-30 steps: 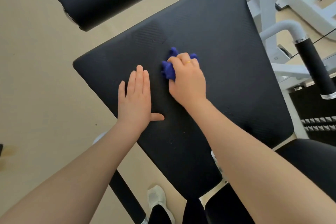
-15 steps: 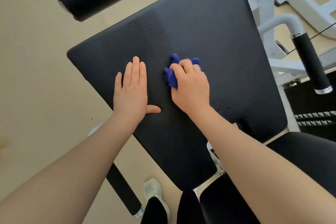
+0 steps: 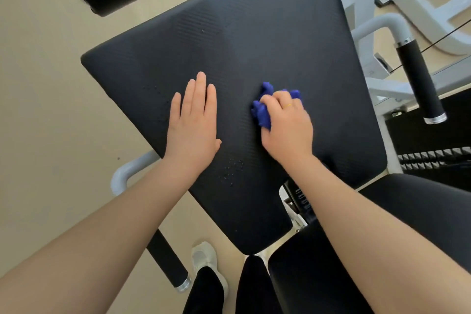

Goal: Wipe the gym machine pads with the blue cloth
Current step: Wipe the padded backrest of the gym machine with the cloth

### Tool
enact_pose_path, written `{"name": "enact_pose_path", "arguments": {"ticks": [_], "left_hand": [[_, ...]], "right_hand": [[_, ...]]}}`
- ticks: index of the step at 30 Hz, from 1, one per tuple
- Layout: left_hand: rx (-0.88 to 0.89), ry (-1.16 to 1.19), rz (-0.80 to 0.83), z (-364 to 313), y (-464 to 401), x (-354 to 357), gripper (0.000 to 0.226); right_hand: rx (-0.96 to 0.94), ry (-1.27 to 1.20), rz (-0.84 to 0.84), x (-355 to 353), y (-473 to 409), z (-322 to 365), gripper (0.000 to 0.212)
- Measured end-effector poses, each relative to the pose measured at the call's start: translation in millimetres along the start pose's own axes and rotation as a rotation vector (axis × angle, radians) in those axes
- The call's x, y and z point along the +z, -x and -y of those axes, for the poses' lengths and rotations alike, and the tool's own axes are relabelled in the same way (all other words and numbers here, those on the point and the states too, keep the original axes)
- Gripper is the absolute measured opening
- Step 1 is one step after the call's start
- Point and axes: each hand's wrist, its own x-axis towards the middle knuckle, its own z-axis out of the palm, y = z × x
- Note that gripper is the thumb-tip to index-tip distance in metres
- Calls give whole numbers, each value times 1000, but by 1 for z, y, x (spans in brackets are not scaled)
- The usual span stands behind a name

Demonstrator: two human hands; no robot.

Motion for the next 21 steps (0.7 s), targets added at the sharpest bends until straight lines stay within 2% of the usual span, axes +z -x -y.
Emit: {"name": "enact_pose_path", "arguments": {"ticks": [3, 6, 8, 10, 12, 13, 14, 16, 19, 21], "left_hand": [[56, 75, 37, -13, 1, 1, 89], [96, 126, 123, -17, 6, 6, 89], [117, 82, 147, -15, 7, 10, 104], [146, 7, 163, -13, 8, 14, 120], [163, -33, 168, -11, 9, 17, 130], [164, -38, 169, -12, 9, 18, 133], [161, -38, 172, -14, 9, 18, 135], [142, -26, 175, -19, 9, 20, 138], [120, 0, 171, -24, 8, 20, 136], [123, -14, 166, -21, 6, 21, 135]], "right_hand": [[-330, -40, 182, -2, 33, 2, 28], [-410, -9, 186, -3, 20, -17, 26], [-254, 42, 98, -2, 4, -30, 24], [40, 33, 24, -4, -4, -43, 30], [355, -52, 41, -7, -6, -52, 38], [453, -97, 41, -9, -4, -52, 38], [470, -122, 30, -12, -2, -46, 35], [312, -158, 65, -16, 8, -25, 30], [-111, -141, 250, -11, 37, 9, 24], [-202, -102, 272, -9, 43, 8, 22]]}}
